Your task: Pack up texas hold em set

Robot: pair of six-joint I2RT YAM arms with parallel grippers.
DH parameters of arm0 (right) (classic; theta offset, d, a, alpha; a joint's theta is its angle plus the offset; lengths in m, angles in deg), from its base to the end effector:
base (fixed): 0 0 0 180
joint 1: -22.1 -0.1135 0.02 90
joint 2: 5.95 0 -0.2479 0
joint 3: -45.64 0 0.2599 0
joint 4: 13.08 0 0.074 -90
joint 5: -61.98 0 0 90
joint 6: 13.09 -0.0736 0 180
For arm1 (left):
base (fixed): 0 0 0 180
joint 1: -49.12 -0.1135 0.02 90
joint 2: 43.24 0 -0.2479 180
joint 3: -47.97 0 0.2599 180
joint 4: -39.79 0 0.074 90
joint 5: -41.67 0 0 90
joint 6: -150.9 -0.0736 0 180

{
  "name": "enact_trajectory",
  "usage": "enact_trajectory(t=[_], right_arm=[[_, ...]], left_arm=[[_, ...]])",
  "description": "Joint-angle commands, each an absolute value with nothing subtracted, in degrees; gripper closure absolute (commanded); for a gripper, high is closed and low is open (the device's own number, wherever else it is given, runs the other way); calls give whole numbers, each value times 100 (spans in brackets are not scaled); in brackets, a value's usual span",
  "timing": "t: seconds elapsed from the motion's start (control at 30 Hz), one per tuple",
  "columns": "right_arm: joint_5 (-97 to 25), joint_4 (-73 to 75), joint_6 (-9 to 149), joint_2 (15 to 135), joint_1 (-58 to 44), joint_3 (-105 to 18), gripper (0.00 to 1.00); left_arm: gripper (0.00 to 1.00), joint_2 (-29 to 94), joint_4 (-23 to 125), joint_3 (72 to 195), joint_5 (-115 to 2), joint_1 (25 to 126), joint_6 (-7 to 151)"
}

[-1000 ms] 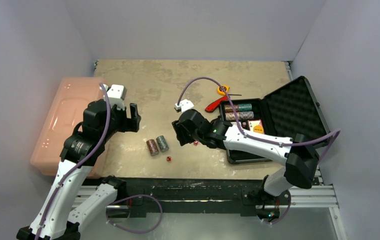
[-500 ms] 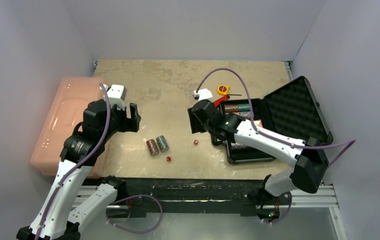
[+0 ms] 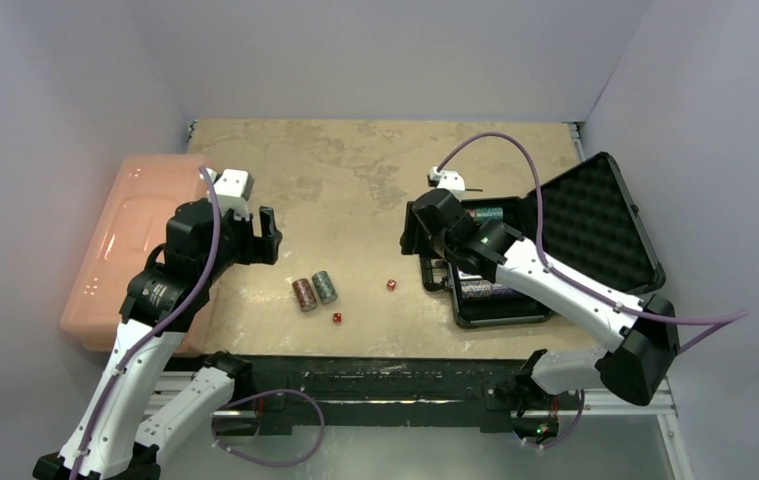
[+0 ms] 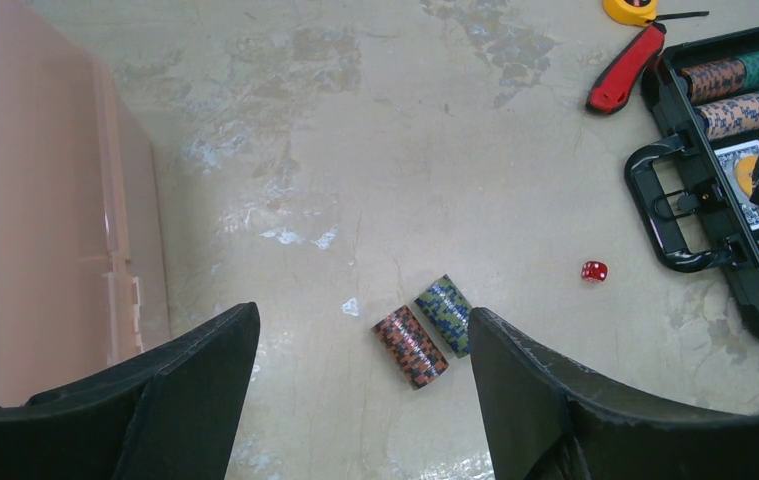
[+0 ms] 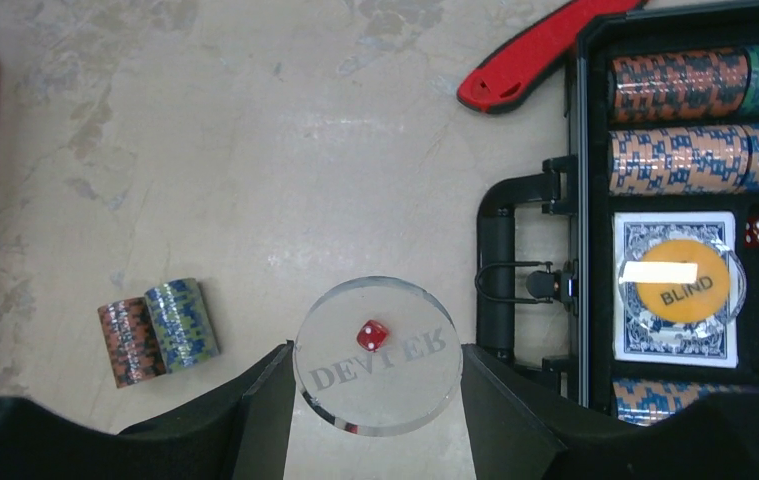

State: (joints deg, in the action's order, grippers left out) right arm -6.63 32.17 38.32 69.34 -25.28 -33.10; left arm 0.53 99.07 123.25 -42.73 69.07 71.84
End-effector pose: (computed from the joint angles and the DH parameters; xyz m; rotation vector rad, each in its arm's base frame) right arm 0.2383 0.2193 0.2739 0.0172 2.2676 0.3770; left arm 0.1837 -0.0591 0.3522 0.1012 2.0587 -0.2341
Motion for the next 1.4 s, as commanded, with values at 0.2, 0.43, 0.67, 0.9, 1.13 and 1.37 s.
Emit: enact_trajectory(t=[0.2, 0.43, 0.67, 0.9, 1.13, 1.37], right_arm=[[-149, 4485, 2662, 7366, -2200, -4168, 100], [5, 4168, 2396, 6555, -1541, -3586, 100], [-420, 4443, 2391, 6627, -200, -3343, 100], [-920, 4491, 2195, 6915, 819, -3044, 100], [-1355, 4398, 2401, 7641, 1445, -2804, 100], [-1323, 4243, 2475, 8044, 1710, -2686, 100]], left_arm=[[25, 62, 9725, 12331, -4333, 6890, 7145], [25, 68, 9720, 12324, -4310, 6890, 7145], [25, 80, 9723, 12324, -4350, 6890, 7155], [25, 72, 9722, 12334, -4385, 6890, 7154], [25, 68, 9717, 12324, -4366, 6890, 7154], [26, 93, 9709, 12321, -4377, 6890, 7154]])
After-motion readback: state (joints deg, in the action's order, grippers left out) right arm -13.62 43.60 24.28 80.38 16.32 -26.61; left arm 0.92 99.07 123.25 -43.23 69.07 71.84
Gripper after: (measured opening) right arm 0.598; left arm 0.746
